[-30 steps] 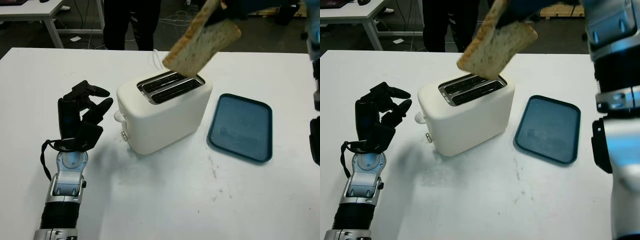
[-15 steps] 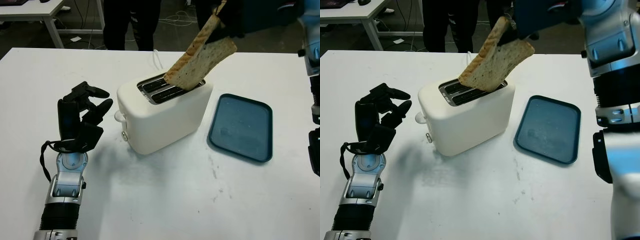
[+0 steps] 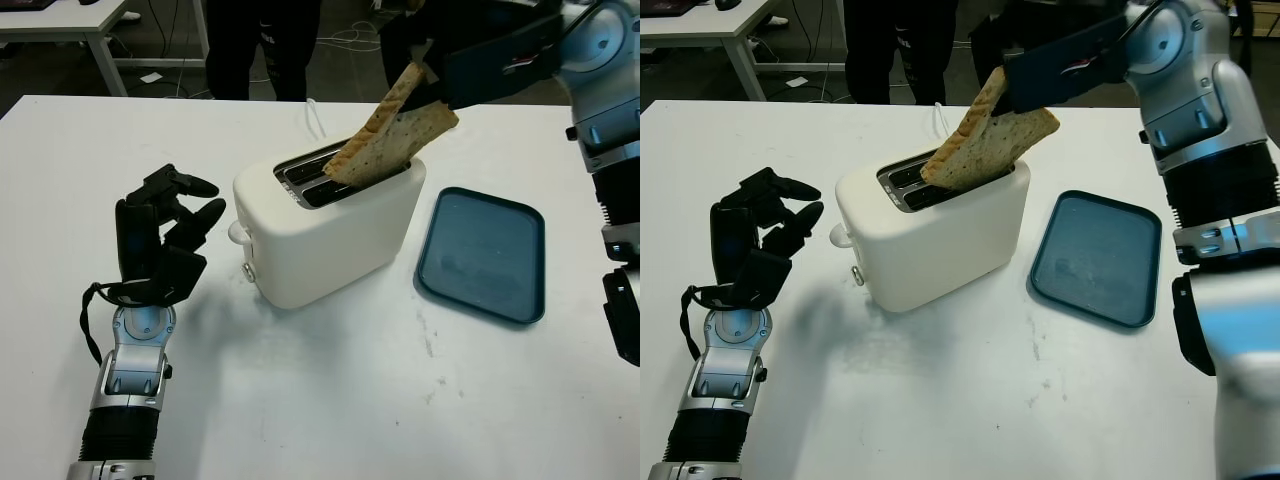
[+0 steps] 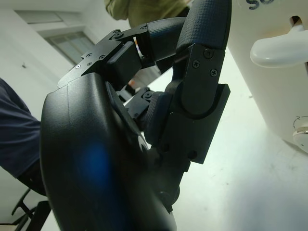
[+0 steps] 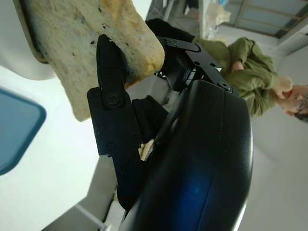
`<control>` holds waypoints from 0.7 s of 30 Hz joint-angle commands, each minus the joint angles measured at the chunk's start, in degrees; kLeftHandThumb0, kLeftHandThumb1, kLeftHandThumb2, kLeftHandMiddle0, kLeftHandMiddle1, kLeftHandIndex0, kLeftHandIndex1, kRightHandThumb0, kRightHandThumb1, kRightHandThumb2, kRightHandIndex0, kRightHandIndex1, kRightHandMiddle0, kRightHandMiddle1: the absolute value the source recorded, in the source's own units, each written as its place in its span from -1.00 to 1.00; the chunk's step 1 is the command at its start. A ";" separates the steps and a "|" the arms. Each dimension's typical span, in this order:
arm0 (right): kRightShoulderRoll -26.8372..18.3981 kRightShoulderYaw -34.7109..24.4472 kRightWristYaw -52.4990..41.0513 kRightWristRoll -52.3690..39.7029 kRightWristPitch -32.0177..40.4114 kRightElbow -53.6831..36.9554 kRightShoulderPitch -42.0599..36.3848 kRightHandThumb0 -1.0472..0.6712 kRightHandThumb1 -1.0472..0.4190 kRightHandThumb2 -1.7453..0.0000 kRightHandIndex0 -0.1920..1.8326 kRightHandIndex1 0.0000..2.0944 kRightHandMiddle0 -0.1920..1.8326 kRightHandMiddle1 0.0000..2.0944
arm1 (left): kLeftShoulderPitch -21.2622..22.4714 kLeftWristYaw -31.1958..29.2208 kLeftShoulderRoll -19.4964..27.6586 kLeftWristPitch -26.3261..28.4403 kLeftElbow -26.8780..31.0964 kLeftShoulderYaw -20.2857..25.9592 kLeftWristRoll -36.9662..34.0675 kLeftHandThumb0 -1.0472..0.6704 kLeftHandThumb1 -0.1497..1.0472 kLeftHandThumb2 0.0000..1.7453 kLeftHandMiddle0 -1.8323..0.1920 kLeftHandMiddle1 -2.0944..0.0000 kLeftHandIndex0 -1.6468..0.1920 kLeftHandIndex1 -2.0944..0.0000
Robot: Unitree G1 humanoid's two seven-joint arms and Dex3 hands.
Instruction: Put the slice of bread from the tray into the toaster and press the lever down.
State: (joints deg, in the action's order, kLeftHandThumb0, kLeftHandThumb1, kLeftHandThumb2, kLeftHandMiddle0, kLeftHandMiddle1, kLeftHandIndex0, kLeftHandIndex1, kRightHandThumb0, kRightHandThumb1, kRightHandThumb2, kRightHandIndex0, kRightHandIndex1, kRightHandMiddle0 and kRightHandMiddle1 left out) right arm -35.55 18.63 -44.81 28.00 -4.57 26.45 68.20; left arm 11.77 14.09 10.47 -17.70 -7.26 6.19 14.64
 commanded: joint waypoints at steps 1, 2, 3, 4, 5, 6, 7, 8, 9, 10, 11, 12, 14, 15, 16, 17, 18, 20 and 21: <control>0.74 1.09 1.20 1.94 0.79 -1.28 1.12 -0.24 -0.83 0.69 0.18 0.67 -0.08 0.67 | -0.77 0.26 -0.09 0.33 0.75 -0.02 0.24 -0.88 0.79 -0.86 -0.20 -0.42 -0.11 -0.01; 0.87 1.49 1.46 2.76 0.44 -1.54 1.22 -0.24 -0.83 0.70 0.19 0.67 -0.07 0.67 | -0.80 0.21 -0.12 0.40 0.82 0.00 0.17 -0.88 0.79 -0.86 -0.20 -0.42 -0.11 -0.01; 0.99 1.82 1.91 3.50 -0.27 -1.70 1.29 -0.24 -0.83 0.70 0.20 0.67 -0.07 0.67 | -0.84 0.18 -0.14 0.51 0.89 0.00 0.16 -0.87 0.79 -0.87 -0.20 -0.42 -0.11 -0.01; 1.13 2.04 2.49 3.89 -1.38 -1.73 1.35 -0.24 -0.83 0.70 0.20 0.67 -0.07 0.67 | -0.86 0.16 -0.18 0.59 0.94 -0.01 0.12 -0.87 0.79 -0.87 -0.20 -0.42 -0.11 -0.01; 1.22 2.19 2.97 4.16 -2.20 -1.78 1.39 -0.24 -0.83 0.71 0.21 0.67 -0.07 0.67 | -0.87 0.15 -0.21 0.60 0.95 -0.03 0.10 -0.88 0.79 -0.87 -0.20 -0.41 -0.11 -0.01; 1.24 2.63 3.80 4.98 -3.13 -2.00 1.50 -0.25 -0.83 0.71 0.22 0.67 -0.05 0.67 | -0.83 0.12 -0.22 0.39 0.85 -0.06 -0.01 -0.88 0.79 -0.87 -0.20 -0.41 -0.11 -0.01; 1.26 3.03 4.66 5.73 -4.24 -2.05 1.64 -0.28 -0.83 0.71 0.24 0.67 -0.02 0.67 | -0.80 0.20 -0.26 0.29 0.79 -0.08 0.03 -0.88 0.79 -0.87 -0.20 -0.41 -0.11 -0.01; 1.41 3.41 5.24 6.33 -5.12 -1.97 1.89 -0.29 -0.83 0.71 0.26 0.67 0.00 0.67 | -0.78 0.22 -0.22 0.07 0.65 -0.12 0.08 -0.89 0.79 -0.87 -0.21 -0.41 -0.12 -0.01; 1.68 3.82 5.44 6.90 -5.62 -1.94 2.25 -0.31 -0.83 0.72 0.28 0.67 0.03 0.67 | -0.76 0.24 -0.17 -0.11 0.54 -0.17 0.15 -0.89 0.79 -0.87 -0.21 -0.41 -0.11 -0.01; 2.00 4.28 5.64 7.49 -6.21 -1.97 2.64 -0.33 -0.83 0.72 0.30 0.67 0.05 0.67 | -0.75 0.27 -0.17 -0.19 0.50 -0.21 0.20 -0.89 0.79 -0.87 -0.20 -0.41 -0.11 -0.01; 2.45 4.54 5.51 7.69 -6.41 -2.08 2.94 -0.34 -0.83 0.73 0.31 0.67 0.07 0.67 | -0.76 0.29 -0.21 -0.20 0.49 -0.24 0.19 -0.88 0.79 -0.87 -0.20 -0.41 -0.11 -0.01; 2.86 4.83 5.33 7.97 -6.52 -2.33 3.20 -0.34 -0.83 0.74 0.32 0.67 0.08 0.67 | -0.78 0.34 -0.28 -0.18 0.53 -0.26 0.19 -0.88 0.79 -0.87 -0.19 -0.41 -0.11 -0.01; 3.61 5.39 4.57 8.44 -6.15 -3.16 3.61 -0.34 -0.83 0.76 0.33 0.67 0.09 0.67 | -0.83 0.39 -0.32 -0.06 0.63 -0.34 0.33 -0.87 0.79 -0.87 -0.18 -0.40 -0.11 -0.01; 3.91 5.82 4.17 8.86 -6.24 -3.68 3.86 -0.32 -0.83 0.77 0.33 0.67 0.09 0.67 | -0.87 0.41 -0.35 0.20 0.75 -0.36 0.44 -0.88 0.79 -0.86 -0.17 -0.40 -0.11 -0.01; 4.13 6.08 3.88 9.21 -6.41 -4.08 4.01 -0.31 -0.83 0.79 0.33 0.67 0.08 0.67 | -0.87 0.45 -0.39 0.36 0.80 -0.39 0.53 -0.88 0.79 -0.86 -0.17 -0.40 -0.11 -0.01; 4.41 6.30 3.88 9.37 -6.96 -4.35 4.17 -0.31 -0.83 0.80 0.33 0.67 0.08 0.67 | -0.88 0.55 -0.49 0.52 0.83 -0.39 0.59 -0.88 0.79 -0.86 -0.17 -0.39 -0.11 -0.01; 4.68 6.54 3.83 9.63 -7.22 -4.66 4.36 -0.30 -0.82 0.81 0.33 0.67 0.08 0.67 | -0.89 0.61 -0.58 0.63 0.87 -0.39 0.62 -0.88 0.79 -0.86 -0.18 -0.40 -0.11 -0.01; 5.23 6.98 3.88 9.96 -7.90 -5.08 4.83 -0.30 -0.82 0.83 0.33 0.67 0.06 0.67 | -0.90 0.70 -0.50 0.20 0.64 -0.39 0.71 -0.89 0.79 -0.85 -0.19 -0.40 -0.12 -0.01; 5.38 7.22 3.73 10.09 -8.27 -5.18 5.16 -0.30 -0.81 0.84 0.33 0.67 0.06 0.67 | -0.93 0.65 -0.44 0.05 0.57 -0.37 0.66 -0.89 0.79 -0.84 -0.20 -0.41 -0.12 -0.01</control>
State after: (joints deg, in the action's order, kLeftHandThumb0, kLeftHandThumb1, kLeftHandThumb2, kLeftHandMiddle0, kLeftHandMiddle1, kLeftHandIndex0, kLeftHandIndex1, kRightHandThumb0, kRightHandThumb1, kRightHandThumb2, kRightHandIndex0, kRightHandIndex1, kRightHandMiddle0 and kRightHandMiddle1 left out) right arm -30.71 25.61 -40.77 37.63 -11.87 22.11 71.59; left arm 11.51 14.26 9.99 -17.54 -6.96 5.92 14.72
